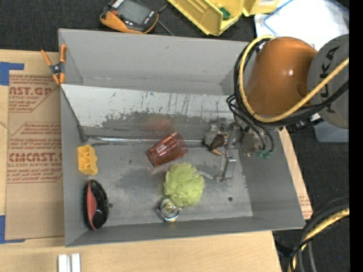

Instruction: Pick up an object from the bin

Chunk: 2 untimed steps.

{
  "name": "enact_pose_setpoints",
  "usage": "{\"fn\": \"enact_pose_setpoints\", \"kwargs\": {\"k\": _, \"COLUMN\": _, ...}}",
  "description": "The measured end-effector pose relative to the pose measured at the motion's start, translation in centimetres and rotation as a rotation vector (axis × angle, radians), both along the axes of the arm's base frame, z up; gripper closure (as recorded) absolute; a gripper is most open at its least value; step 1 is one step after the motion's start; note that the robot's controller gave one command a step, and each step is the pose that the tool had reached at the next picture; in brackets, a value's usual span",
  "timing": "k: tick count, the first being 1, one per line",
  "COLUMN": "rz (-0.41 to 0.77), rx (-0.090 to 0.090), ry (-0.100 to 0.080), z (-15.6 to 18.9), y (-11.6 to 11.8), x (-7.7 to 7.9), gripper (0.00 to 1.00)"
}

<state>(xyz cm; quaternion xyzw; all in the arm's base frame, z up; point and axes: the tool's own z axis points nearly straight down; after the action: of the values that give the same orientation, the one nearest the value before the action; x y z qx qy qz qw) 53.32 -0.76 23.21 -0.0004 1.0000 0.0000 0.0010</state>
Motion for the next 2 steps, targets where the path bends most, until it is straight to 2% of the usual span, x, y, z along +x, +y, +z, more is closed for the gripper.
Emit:
{"fn": "enact_pose_setpoints", "kwargs": {"k": 1, "rz": 0.146, "rx": 0.000, "ry": -0.001, "z": -1.1, "y": -0.9, "x": -0.4, "gripper": 0.00}}
{"fn": "enact_pose_setpoints", "kwargs": {"k": 2, "rz": -0.025, "rx": 0.001, "ry": -0.001, "z": -2.2, "y": 2.8, "x": 0.3, "gripper": 0.00}}
